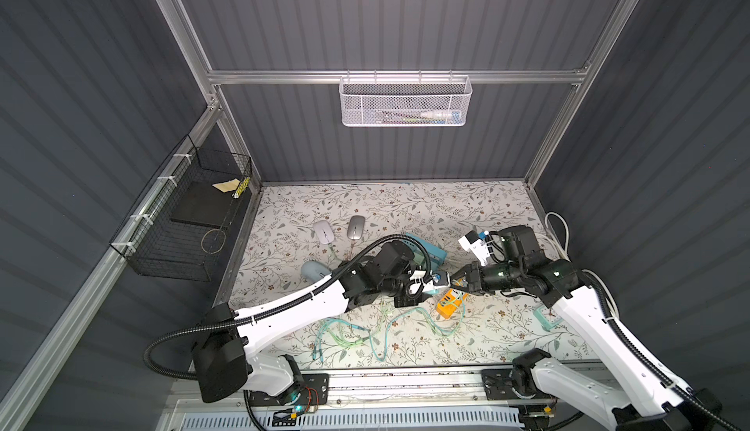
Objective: Unplug the wireless mouse
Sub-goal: Remove the power cord from the plug.
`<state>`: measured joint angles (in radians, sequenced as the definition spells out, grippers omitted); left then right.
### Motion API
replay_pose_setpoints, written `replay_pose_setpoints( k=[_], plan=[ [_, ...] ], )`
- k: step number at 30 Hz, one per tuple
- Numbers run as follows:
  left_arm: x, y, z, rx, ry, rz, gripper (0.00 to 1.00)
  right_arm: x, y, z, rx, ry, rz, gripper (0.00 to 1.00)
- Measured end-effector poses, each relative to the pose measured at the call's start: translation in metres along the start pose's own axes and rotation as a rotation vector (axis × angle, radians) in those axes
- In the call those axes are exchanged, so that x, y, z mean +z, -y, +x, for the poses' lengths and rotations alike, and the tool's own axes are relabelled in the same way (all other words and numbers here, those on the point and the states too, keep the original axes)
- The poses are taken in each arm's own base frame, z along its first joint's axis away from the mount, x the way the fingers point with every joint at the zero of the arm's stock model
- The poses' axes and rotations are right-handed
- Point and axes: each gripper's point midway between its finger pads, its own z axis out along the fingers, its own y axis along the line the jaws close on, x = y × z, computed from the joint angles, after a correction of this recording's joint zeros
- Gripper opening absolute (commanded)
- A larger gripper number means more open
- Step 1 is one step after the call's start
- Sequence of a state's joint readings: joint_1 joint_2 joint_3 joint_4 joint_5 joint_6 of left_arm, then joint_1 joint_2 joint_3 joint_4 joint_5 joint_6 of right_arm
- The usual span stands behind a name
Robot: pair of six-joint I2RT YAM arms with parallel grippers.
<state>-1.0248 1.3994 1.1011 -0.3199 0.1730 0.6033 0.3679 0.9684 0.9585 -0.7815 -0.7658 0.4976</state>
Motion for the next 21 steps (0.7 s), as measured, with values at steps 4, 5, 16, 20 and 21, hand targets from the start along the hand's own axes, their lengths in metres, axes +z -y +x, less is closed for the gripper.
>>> replay_pose_setpoints(
  k=[4,5,16,20,21],
  plan=[
    [0.003,-0.001,-0.004,0.028,0.01,-0.004,0.0,-0.007,0.002,0.0,0.009,0.009,-0.006,0.0],
    [0.004,-0.002,-0.004,0.032,0.011,-0.005,0.0,-0.008,0.003,-0.001,0.009,0.012,-0.007,0.0],
    [0.018,0.017,0.063,-0.011,-0.242,0.099,0.0,-0.033,0.019,-0.016,0.042,0.12,0.05,0.0],
    [0.016,0.014,0.073,-0.07,-0.267,0.123,0.0,-0.036,0.024,-0.019,0.052,0.134,0.064,0.0],
    [0.016,0.009,0.075,-0.102,-0.273,0.13,0.0,-0.035,0.024,-0.019,0.052,0.134,0.063,0.0]
  ],
)
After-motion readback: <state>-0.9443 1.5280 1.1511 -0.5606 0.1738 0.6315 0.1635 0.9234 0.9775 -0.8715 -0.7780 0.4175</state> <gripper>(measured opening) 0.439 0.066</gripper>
